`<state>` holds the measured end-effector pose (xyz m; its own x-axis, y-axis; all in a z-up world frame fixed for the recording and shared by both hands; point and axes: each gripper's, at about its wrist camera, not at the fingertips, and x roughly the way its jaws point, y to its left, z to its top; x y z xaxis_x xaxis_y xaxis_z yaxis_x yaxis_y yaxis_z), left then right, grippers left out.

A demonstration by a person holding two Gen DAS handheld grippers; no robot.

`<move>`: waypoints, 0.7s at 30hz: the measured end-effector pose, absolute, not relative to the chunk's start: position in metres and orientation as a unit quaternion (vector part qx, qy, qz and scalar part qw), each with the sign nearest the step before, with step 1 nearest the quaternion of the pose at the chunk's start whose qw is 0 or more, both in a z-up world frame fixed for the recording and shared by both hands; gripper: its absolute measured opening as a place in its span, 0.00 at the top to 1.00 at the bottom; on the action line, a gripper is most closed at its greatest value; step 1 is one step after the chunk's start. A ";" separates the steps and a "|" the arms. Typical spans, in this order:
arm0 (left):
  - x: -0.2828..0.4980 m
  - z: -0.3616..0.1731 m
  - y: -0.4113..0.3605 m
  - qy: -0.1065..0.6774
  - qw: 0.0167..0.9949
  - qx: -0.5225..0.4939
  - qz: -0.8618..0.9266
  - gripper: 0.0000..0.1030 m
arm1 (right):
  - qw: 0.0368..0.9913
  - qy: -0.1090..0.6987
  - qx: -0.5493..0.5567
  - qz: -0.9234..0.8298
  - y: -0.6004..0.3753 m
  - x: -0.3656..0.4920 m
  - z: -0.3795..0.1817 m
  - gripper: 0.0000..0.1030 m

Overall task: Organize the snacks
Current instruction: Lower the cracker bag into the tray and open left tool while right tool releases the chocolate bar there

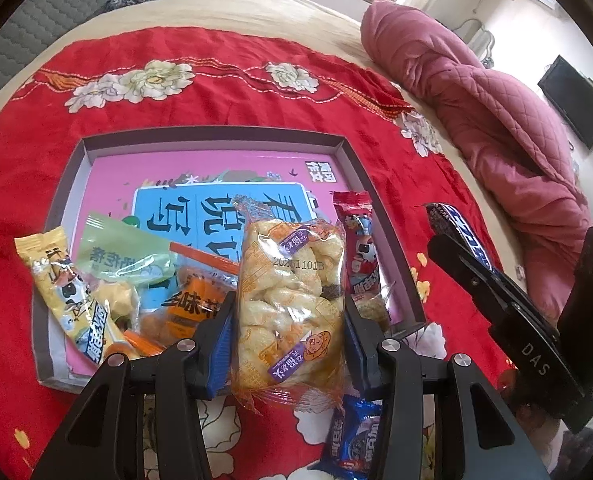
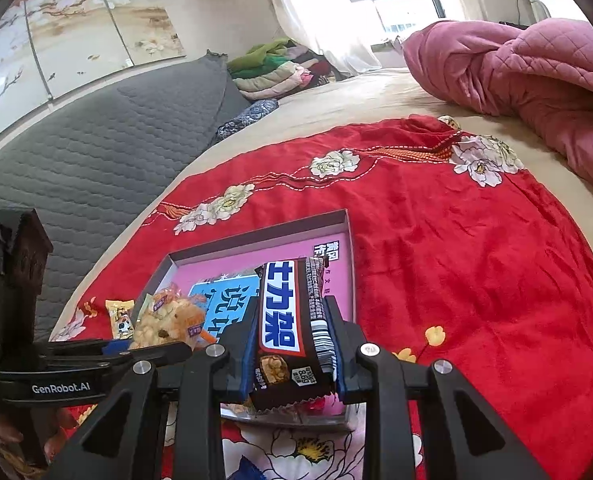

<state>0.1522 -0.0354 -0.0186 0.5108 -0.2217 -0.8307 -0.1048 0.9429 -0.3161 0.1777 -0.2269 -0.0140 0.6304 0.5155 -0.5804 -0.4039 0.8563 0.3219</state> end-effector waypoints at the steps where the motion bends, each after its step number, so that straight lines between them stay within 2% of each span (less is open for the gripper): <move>1: 0.153 -0.020 -0.035 0.494 0.853 -0.168 -0.033 0.52 | 0.899 0.345 0.081 0.256 -0.227 0.178 -0.014 0.72; 10: 0.157 -0.026 -0.036 0.499 0.850 -0.167 -0.031 0.52 | 0.901 0.347 0.072 0.251 -0.224 0.182 -0.017 0.72; 21: 0.163 -0.034 -0.042 0.510 0.843 -0.165 -0.041 0.52 | 0.887 0.389 0.076 0.237 -0.222 0.190 -0.037 0.72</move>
<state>0.1632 -0.0424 -0.0336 0.4762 -0.2370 -0.8468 -0.0994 0.9423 -0.3196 0.1900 -0.2223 -0.0373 0.5853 0.4804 -0.6532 -0.3623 0.8756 0.3194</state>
